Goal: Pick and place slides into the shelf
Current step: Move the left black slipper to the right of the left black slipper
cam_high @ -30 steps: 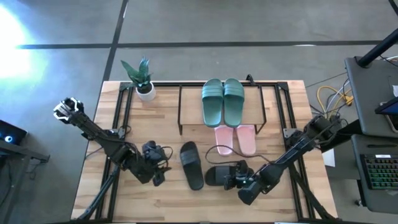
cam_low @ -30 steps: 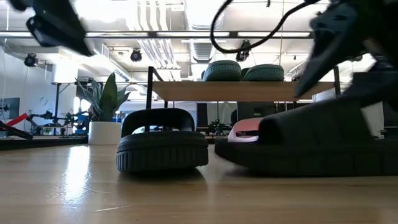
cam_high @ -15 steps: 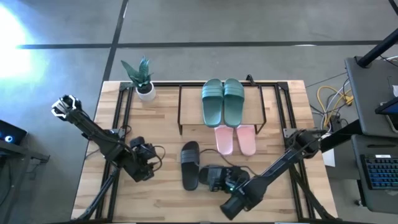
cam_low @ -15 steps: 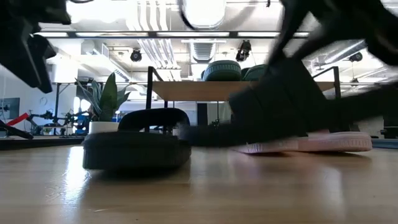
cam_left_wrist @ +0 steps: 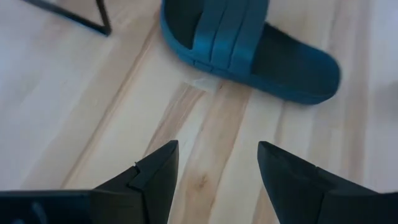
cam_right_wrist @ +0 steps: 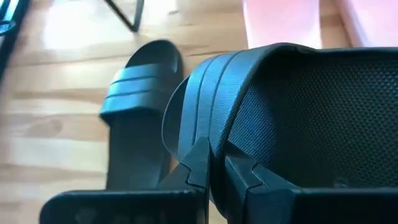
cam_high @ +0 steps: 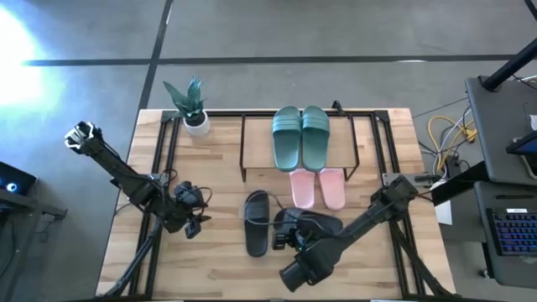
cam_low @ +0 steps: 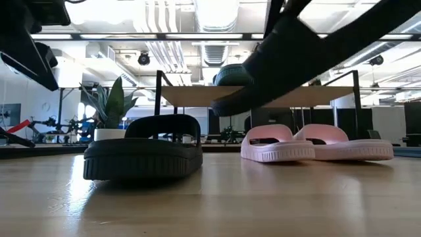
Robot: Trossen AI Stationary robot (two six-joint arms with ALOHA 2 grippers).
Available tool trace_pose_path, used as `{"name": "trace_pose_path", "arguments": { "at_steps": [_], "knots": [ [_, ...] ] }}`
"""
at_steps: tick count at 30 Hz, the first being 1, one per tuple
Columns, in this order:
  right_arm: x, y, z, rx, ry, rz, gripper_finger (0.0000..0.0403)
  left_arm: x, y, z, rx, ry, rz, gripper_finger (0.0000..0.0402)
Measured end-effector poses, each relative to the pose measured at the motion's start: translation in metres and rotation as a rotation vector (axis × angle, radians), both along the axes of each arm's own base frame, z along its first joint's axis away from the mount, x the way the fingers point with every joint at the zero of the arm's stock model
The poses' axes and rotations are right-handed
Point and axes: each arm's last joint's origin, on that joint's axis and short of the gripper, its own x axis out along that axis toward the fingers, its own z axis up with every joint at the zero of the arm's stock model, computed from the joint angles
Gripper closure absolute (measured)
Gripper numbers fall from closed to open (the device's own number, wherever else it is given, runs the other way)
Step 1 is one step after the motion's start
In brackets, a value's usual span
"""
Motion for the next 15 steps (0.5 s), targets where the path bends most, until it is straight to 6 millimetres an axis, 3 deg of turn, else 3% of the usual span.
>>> {"name": "trace_pose_path", "arguments": {
  "at_steps": [7, 15],
  "knots": [
    [0.004, -0.006, -0.034, 0.117, 0.23, -0.012, 0.039, 0.004, -0.004, 0.003, 0.003, -0.067, -0.067, 0.0197],
    [0.011, -0.001, -0.027, 0.285, 0.226, 0.027, 0.039, 0.009, -0.008, -0.002, 0.035, -0.049, -0.088, 0.0197]
  ]
}}
